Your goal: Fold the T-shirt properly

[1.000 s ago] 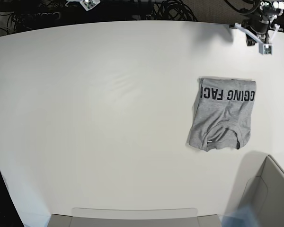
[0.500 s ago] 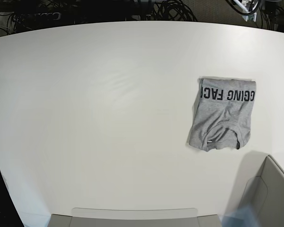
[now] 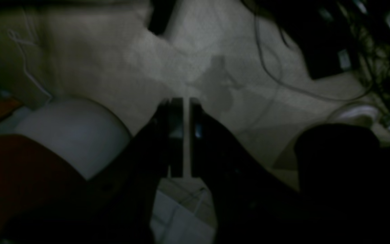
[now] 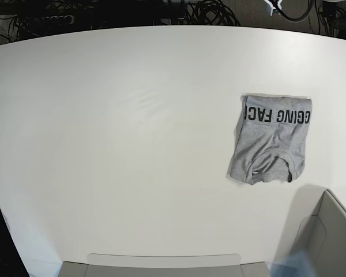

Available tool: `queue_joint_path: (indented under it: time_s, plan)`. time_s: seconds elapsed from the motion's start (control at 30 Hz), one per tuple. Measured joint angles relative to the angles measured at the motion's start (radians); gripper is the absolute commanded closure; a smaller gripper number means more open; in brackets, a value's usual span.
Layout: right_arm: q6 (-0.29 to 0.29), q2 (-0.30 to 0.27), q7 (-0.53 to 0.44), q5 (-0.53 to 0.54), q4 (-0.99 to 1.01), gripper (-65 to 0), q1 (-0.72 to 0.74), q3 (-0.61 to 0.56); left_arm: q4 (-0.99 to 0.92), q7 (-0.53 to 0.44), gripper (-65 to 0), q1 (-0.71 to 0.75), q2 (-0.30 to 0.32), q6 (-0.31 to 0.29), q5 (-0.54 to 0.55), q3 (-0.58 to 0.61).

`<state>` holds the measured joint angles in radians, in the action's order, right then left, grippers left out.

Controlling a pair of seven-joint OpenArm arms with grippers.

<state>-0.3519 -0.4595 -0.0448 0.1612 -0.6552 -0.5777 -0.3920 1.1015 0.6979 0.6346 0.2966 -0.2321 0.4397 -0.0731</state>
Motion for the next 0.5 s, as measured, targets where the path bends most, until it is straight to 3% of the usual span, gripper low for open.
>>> queue_joint_path:
  time_s: [0.17,0.33,0.5]
  plan:
    - [0.000,0.035,-0.158,-0.002,0.200,-3.0,0.102,-0.096,-0.274,-0.172,0.0,-0.138,-0.023,0.007,-0.126,0.100]
    - [0.000,0.069,-0.309,0.003,0.377,-3.0,0.198,-0.158,-0.461,-0.276,0.0,-0.225,-0.051,-0.002,-0.124,0.116]
    - [0.000,0.068,-0.328,0.000,0.475,-3.0,0.263,-0.168,-0.675,-0.555,0.0,-0.295,-0.059,0.000,-0.126,0.116]
